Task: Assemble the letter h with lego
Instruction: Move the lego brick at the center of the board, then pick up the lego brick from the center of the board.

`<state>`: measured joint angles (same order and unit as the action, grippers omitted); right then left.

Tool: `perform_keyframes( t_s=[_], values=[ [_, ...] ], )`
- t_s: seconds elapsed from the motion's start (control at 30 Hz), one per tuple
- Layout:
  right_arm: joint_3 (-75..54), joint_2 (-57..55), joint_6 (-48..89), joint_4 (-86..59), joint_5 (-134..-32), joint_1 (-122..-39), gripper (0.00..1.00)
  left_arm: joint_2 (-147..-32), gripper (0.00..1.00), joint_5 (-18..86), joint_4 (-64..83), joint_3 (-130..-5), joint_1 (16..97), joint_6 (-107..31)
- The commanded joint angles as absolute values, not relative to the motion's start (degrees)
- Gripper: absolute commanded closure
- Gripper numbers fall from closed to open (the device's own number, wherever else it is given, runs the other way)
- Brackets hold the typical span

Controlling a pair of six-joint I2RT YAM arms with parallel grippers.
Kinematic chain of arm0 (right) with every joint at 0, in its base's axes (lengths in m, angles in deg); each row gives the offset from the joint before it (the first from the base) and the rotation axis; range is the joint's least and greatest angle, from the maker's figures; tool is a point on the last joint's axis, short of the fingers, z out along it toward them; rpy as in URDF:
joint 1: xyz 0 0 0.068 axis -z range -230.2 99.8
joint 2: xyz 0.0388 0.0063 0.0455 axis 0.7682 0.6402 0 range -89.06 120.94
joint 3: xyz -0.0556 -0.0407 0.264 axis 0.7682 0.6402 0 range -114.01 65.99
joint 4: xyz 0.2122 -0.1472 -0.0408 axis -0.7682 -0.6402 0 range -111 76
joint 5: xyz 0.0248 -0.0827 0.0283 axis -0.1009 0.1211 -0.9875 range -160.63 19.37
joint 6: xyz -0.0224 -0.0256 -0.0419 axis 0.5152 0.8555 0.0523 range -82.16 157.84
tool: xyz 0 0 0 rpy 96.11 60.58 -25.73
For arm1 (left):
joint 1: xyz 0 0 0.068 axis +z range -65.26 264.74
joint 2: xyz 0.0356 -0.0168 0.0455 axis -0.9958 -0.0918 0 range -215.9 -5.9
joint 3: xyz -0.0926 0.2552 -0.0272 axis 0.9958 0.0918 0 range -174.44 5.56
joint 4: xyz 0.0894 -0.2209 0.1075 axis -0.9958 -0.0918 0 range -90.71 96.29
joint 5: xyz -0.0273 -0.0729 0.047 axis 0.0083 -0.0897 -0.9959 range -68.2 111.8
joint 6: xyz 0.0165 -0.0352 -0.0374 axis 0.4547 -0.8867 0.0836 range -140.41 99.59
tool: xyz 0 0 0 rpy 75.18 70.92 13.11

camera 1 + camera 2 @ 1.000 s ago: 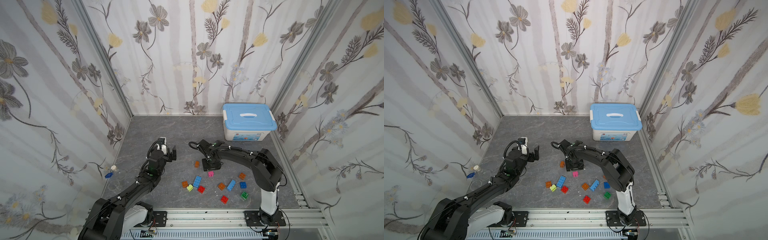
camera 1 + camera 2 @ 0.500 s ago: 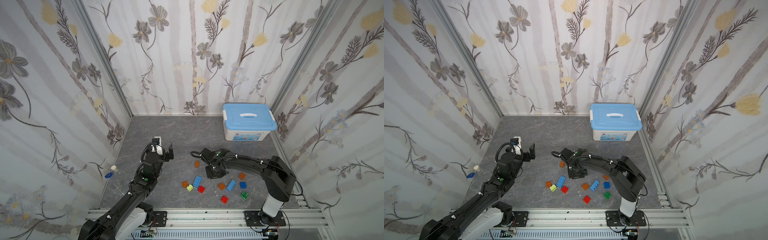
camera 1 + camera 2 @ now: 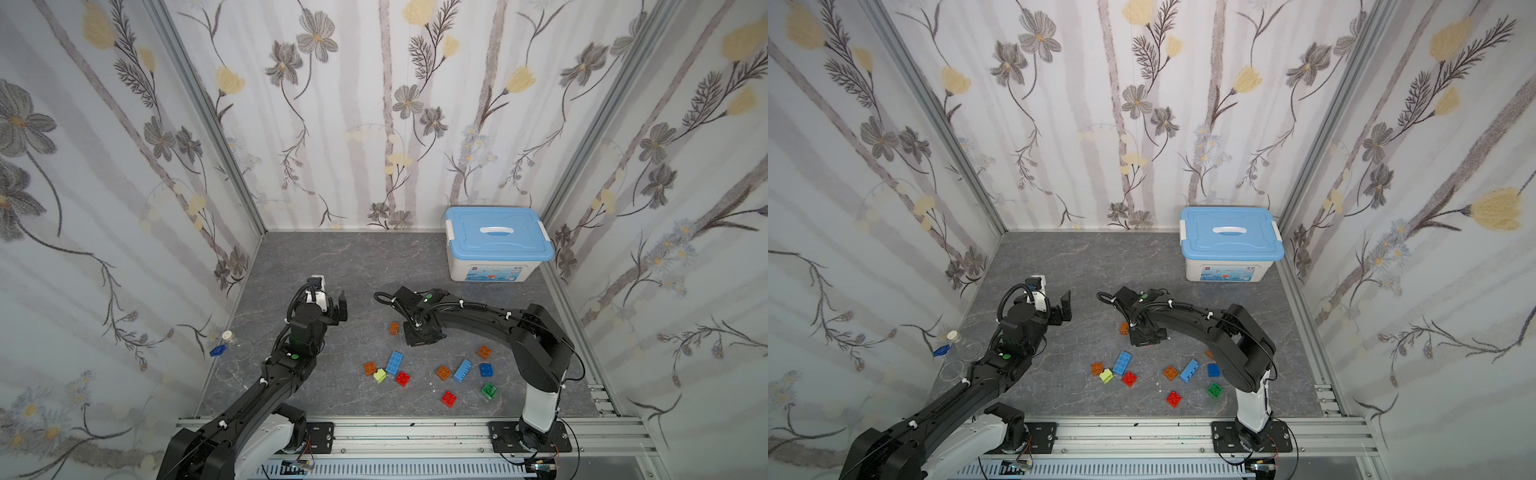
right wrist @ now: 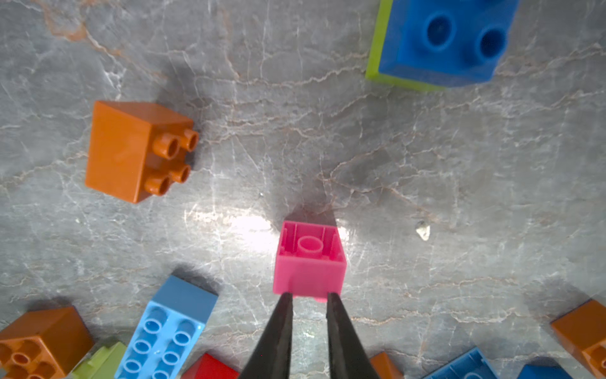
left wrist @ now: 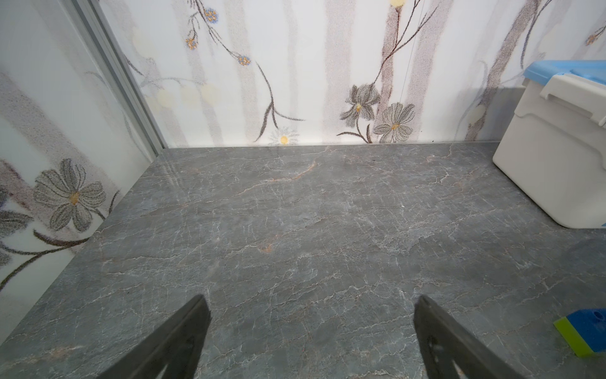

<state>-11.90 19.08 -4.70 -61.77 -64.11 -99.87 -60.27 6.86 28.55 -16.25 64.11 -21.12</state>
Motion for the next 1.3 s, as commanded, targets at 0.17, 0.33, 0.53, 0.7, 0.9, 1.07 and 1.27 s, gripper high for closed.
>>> perform_keyframes(
  t_s=[0.17, 0.33, 0.53, 0.7, 0.9, 1.07, 1.27],
  values=[
    [-12.7, 19.7, -3.9, -62.6, -65.2, -97.5, 0.65, -61.6, 0.0, 6.3, 30.6, -16.8, 64.2, -21.3],
    [-9.6, 15.8, -5.9, -61.3, -66.3, -98.7, 0.48, -60.9, 0.0, 7.8, 31.5, -16.7, 64.2, -21.3],
    [-7.8, 17.6, -8.2, -57.0, -66.4, -98.8, 0.42, -60.1, 0.0, 8.7, 32.7, -17.3, 64.2, -23.9],
    [-10.0, 21.1, -8.4, -55.6, -65.6, -98.6, 0.44, -59.7, 0.0, 12.8, 32.1, -18.8, 64.4, -26.4],
    [-9.9, 21.1, -8.9, -55.4, -65.3, -97.9, 0.59, -62.3, 0.0, -3.1, 20.2, -23.9, 63.8, -49.3],
    [-8.7, 18.5, -8.7, -56.8, -65.5, -97.6, 0.62, -63.0, 0.0, 6.0, 19.9, -25.5, 63.3, -46.4],
    [-6.2, 12.8, -10.6, -56.3, -70.9, -95.3, 0.65, -63.1, 0.0, 14.9, 31.1, -21.5, 58.4, -41.1]
  ],
)
